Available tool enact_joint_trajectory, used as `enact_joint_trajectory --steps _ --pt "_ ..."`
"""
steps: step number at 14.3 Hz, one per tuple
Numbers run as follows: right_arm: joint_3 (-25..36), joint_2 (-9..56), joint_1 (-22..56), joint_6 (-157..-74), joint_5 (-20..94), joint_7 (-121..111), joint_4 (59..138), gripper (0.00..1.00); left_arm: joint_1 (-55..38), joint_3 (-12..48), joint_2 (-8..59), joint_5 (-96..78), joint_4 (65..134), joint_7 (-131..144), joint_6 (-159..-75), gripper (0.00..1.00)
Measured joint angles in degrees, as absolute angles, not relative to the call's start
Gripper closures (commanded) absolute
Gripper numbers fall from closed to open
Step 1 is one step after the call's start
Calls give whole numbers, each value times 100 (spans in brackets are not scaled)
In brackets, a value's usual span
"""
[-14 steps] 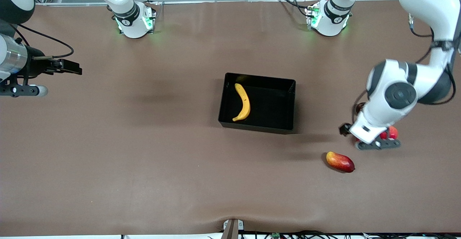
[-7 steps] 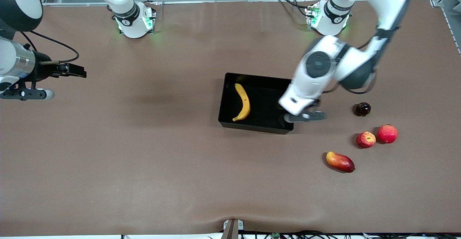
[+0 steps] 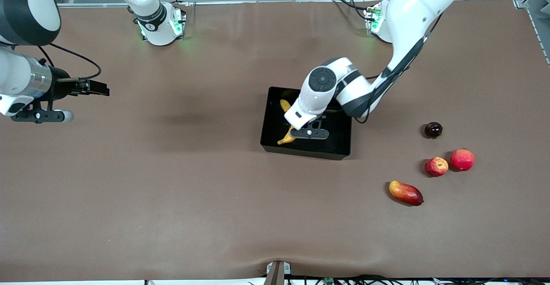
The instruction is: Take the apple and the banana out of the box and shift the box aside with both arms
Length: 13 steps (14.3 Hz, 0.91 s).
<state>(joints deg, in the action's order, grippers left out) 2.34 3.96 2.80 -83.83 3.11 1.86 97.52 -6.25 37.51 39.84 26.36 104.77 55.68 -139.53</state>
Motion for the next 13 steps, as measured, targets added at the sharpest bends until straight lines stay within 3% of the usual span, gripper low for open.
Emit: enact_joint_trajectory --steps 3,5,6,7,13 --pt "236 288 280 -8649 338 198 10112 0 -622 3742 4361 2736 10402 5738 -14159 4" --pt "238 277 278 -8760 353 206 10256 0 -624 3734 4418 2738 10401 5743 -14159 51" --pt "235 277 286 -8786 383 206 10299 0 -623 3721 4423 2739 10401 5743 -14159 82" --pt "230 277 318 -8800 427 221 10322 0 -623 3710 4424 2739 10400 5744 -14159 100" --pt "210 277 784 -8911 913 851 10330 0 -575 3703 4315 2773 10224 5747 -13972 100"
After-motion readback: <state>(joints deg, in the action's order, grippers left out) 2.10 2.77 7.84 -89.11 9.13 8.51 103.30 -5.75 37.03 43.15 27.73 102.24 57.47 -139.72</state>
